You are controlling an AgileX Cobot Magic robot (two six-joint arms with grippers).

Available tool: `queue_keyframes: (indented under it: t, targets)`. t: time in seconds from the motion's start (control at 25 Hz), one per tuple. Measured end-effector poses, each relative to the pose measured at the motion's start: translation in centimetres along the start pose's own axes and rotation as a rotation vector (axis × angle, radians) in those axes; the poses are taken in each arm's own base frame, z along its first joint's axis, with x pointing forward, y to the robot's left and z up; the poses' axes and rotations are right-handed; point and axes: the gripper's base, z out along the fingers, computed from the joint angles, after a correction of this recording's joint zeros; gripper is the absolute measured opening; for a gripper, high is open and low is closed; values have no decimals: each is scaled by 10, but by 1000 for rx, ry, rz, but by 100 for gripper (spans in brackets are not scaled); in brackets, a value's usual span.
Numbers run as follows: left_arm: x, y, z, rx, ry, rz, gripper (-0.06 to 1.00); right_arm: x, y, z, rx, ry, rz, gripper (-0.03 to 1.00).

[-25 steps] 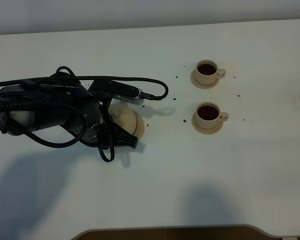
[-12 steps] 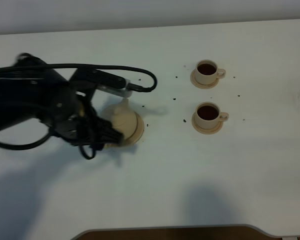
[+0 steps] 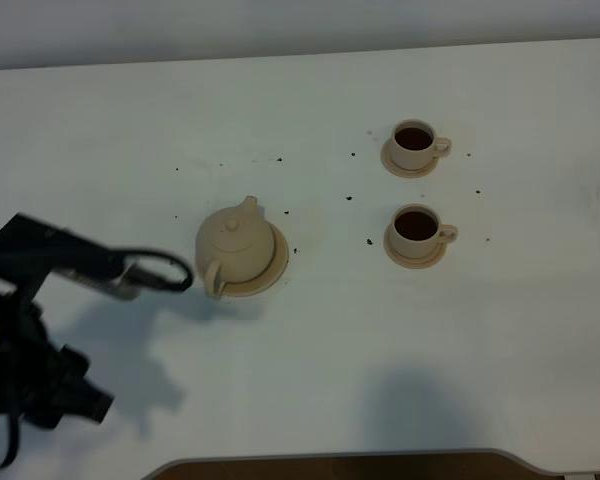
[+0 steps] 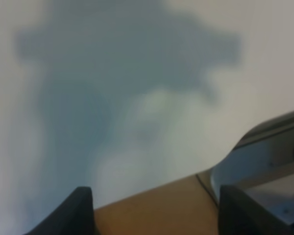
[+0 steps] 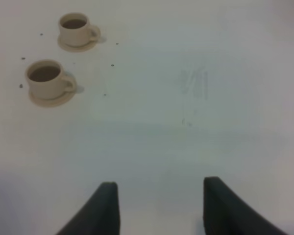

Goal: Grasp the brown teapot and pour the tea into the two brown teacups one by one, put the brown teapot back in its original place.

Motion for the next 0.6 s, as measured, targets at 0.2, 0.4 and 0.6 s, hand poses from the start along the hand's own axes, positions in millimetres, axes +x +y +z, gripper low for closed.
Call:
queue_keyframes:
  t: [0.2,0.4,0.6]
  targets:
    - [33,6,2,15,-77,13,54,0,0,0,0,0,0,42]
    - [55,11,0,28,-149,0,54,0,0,0,0,0,0,42]
    - [74,19,-10,40,-262,-35,54,0,0,0,0,0,0,42]
